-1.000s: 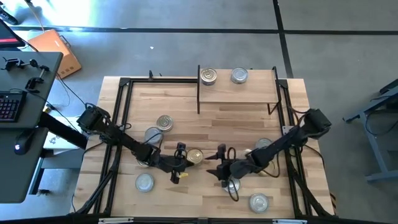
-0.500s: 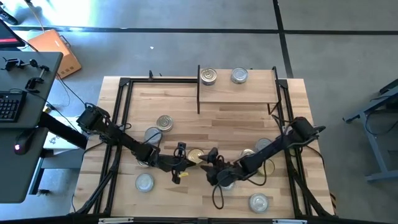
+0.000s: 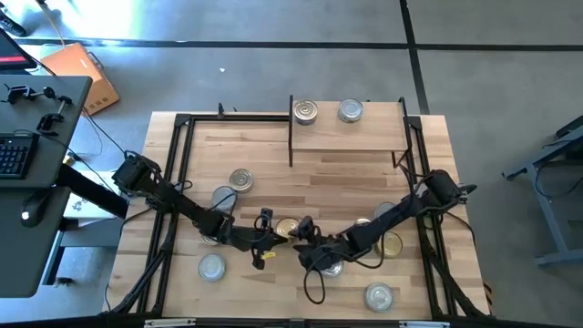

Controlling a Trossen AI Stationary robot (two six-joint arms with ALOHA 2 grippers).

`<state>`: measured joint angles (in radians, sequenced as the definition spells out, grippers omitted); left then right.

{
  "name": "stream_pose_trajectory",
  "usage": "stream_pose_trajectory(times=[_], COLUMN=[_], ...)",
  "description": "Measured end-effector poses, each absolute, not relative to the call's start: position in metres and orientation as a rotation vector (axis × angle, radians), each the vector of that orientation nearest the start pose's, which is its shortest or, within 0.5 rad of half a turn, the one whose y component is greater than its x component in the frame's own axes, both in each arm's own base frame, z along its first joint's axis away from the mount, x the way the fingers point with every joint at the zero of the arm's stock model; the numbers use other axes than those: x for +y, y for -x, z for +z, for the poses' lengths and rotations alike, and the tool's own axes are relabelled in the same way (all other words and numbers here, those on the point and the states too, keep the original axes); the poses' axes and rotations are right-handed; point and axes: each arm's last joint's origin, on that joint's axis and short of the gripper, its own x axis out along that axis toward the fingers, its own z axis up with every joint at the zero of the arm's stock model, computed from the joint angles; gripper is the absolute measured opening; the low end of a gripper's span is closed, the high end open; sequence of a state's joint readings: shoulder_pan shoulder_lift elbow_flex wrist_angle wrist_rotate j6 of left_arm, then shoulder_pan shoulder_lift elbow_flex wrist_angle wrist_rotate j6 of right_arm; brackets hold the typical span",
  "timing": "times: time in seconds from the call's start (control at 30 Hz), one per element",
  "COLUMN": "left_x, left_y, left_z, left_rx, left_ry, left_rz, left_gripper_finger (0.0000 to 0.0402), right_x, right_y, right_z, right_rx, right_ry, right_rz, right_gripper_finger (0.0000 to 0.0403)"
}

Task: Stack canned seafood by type on shelf
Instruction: Put the green tuna can on the shelf

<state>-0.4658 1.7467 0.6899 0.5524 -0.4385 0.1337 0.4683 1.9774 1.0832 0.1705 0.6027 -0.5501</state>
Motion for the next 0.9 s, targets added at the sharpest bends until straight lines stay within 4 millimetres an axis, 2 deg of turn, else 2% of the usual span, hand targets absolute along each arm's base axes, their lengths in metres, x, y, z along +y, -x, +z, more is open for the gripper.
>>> stream_pose_trajectory(times=[0.17,0.27,0.37,0.57,0.77,0.9], left_x=[-0.134,-0.137,-0.140,-0.143,-0.145,-0.148], left_y=[-0.292,-0.291,-0.290,-0.288,-0.286,-0.283], left_z=[0.134,0.135,0.136,0.137,0.140,0.141], left_rx=[0.452,0.445,0.428,0.421,0.400,0.394], left_ry=[-0.353,-0.353,-0.356,-0.378,-0.415,-0.472], left_rz=[-0.061,-0.069,-0.078,-0.048,0.090,0.146], left_gripper_finger=[0.0000,0.0000,0.0000,0.0000,0.0006,0.0025], right_x=[0.162,0.162,0.162,0.166,0.170,0.171], right_y=[-0.359,-0.358,-0.358,-0.355,-0.351,-0.343], right_z=[0.132,0.131,0.131,0.134,0.143,0.155], right_rx=[0.658,0.658,0.655,0.638,0.623,0.626], right_ry=[0.900,0.891,0.859,0.795,0.785,0.736], right_rz=[0.035,0.031,0.019,0.008,-0.047,-0.082], right_gripper_finger=[0.0261,0.0245,0.0213,0.0114,0.0112,0.0112])
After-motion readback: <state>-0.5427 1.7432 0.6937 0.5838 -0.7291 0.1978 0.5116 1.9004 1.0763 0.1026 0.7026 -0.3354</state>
